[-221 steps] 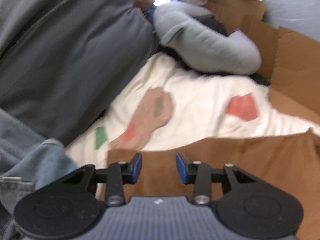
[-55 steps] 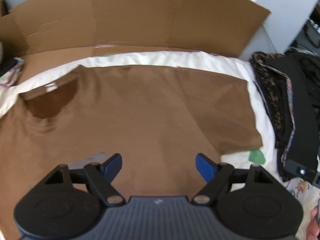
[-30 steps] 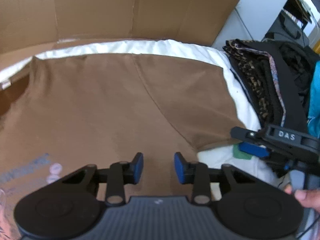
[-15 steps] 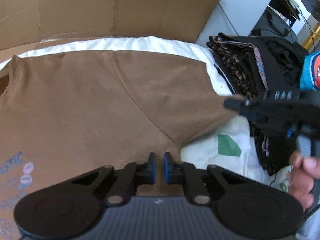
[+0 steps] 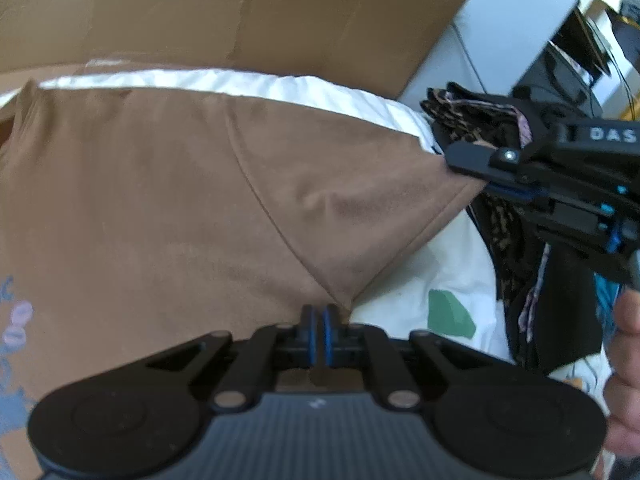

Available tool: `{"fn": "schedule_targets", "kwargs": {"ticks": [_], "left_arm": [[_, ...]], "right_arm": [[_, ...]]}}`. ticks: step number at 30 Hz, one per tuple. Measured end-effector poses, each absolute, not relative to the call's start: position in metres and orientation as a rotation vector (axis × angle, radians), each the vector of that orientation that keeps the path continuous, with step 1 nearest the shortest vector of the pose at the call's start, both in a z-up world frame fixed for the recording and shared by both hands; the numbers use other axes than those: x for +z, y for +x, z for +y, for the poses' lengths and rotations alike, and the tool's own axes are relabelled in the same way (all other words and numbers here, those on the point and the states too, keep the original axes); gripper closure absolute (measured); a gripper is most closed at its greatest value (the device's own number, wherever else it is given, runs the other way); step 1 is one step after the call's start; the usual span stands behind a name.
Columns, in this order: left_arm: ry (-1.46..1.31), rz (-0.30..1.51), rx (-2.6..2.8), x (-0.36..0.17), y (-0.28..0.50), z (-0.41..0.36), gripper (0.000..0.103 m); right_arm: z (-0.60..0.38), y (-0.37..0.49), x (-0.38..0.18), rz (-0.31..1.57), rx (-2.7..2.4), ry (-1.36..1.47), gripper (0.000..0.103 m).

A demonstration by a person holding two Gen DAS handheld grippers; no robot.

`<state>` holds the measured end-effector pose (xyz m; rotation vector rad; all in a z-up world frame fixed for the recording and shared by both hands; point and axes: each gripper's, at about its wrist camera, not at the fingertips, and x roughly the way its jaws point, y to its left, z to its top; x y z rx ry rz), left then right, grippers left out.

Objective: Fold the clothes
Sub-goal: 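Move the right gripper to the sleeve edge and pinch it, then fold the sleeve onto the shirt body with the right gripper while the left gripper pinches the shirt side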

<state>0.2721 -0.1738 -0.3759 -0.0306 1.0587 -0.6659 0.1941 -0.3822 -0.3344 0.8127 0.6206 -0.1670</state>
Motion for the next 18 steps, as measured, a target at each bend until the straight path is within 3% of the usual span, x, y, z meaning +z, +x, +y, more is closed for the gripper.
{"fn": "schedule_targets", "kwargs": {"ticks": [18], "left_arm": [[-0.532,1.114,-0.496,-0.412,0.265,-0.147,0.103]], "right_arm": [[-0.34,0.214,-0.326,0.725,0.086,0.817,0.1]]}}
